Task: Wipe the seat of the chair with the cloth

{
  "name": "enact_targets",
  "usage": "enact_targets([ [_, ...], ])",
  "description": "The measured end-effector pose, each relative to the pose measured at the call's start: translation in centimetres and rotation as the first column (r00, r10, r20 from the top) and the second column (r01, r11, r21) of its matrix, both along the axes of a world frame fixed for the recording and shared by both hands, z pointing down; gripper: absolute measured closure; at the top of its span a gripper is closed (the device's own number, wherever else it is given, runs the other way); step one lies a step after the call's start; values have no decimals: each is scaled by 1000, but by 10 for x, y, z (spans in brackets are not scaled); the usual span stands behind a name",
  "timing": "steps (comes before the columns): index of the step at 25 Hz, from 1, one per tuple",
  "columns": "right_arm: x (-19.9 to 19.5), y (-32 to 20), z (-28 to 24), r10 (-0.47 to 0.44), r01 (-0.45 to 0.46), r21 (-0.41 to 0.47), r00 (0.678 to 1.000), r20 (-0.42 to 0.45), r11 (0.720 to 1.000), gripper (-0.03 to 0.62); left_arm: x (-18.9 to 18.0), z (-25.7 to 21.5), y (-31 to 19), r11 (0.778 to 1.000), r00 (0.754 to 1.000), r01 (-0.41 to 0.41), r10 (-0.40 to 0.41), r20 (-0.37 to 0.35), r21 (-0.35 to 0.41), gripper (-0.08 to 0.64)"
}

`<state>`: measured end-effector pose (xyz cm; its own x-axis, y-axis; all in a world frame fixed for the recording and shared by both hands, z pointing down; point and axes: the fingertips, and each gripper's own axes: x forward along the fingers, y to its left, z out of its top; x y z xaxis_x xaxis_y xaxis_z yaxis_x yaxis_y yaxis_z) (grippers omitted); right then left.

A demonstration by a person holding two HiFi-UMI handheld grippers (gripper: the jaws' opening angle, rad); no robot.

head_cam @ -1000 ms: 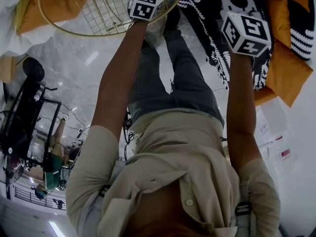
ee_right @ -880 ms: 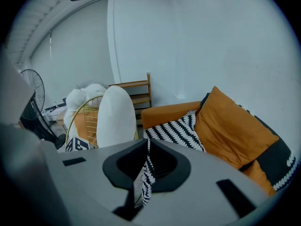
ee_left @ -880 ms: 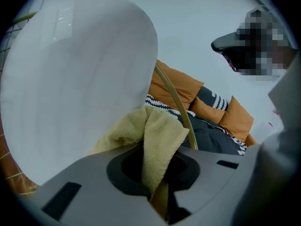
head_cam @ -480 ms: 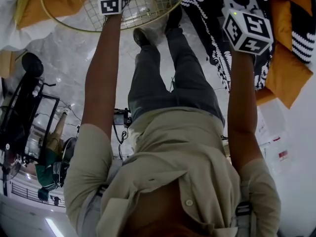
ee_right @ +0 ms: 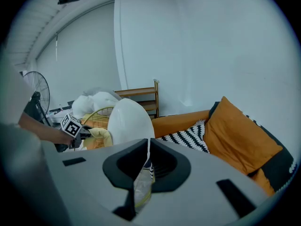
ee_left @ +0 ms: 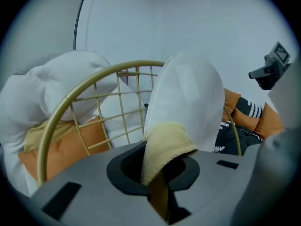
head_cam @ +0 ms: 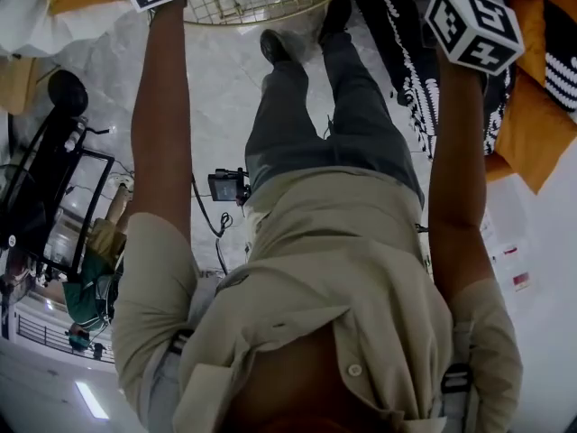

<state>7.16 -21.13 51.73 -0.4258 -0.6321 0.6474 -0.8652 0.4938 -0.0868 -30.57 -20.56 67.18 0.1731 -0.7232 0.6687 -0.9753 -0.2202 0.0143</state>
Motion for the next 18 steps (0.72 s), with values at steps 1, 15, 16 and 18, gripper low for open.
enact_targets([
  [1,-6,1,-8,0,0,9,1000,7,1000,565,2,-10,2,1000,1000,-6,6,-5,9,508],
  [15,-35,30,-155,-40,26,176,996,78,984,565,33,-249,36,960,995,-92,99,-15,264,508],
  [16,-38,28,-167,-48,32,189,996,79,982,565,33,-270,37,952,994,-95,104,-15,291,507],
  [18,-48,29,-189,-65,47,204,995,81,978,565,32,-310,45,936,993,-107,120,-19,335,507],
])
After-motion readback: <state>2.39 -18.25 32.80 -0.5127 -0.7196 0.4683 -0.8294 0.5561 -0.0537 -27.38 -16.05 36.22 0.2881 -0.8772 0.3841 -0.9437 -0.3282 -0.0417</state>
